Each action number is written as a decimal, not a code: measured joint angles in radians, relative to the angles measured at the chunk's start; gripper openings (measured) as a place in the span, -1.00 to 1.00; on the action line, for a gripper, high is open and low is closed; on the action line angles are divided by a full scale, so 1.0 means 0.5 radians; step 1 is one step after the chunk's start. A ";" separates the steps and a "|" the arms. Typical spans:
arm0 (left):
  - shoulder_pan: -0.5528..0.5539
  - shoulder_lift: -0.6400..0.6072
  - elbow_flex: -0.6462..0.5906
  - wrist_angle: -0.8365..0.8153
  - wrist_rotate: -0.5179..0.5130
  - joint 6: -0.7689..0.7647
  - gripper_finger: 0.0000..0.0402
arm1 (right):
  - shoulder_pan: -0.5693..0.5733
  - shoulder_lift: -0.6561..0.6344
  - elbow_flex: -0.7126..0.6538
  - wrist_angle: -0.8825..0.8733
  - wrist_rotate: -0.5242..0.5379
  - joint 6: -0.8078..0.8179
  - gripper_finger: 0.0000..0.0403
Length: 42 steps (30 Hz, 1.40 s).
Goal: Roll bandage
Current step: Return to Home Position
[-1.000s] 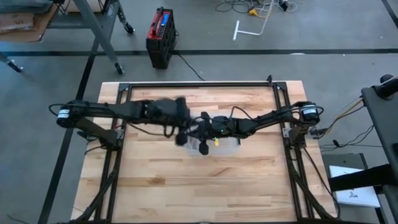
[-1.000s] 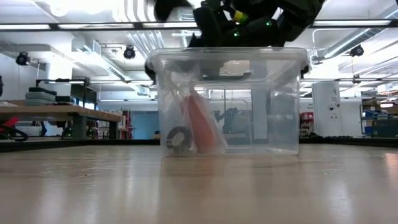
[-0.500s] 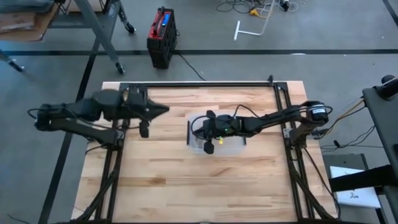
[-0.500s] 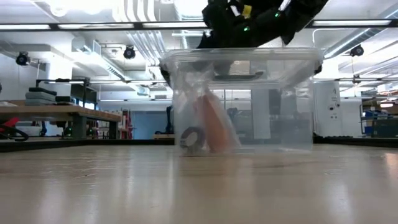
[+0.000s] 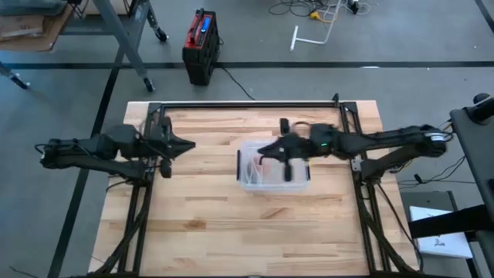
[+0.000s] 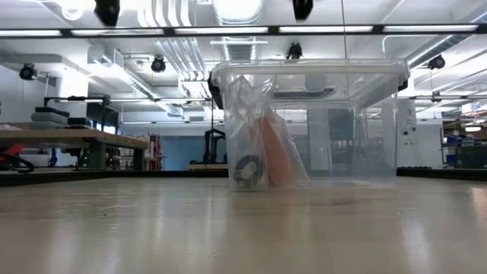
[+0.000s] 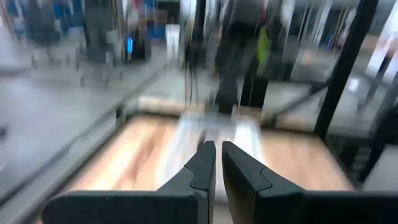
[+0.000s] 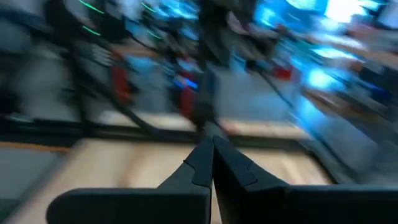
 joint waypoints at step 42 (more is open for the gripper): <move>-0.002 -1.167 -1.030 0.328 -0.034 -0.272 -0.99 | 0.008 -1.417 -0.764 0.350 -0.049 0.102 -1.00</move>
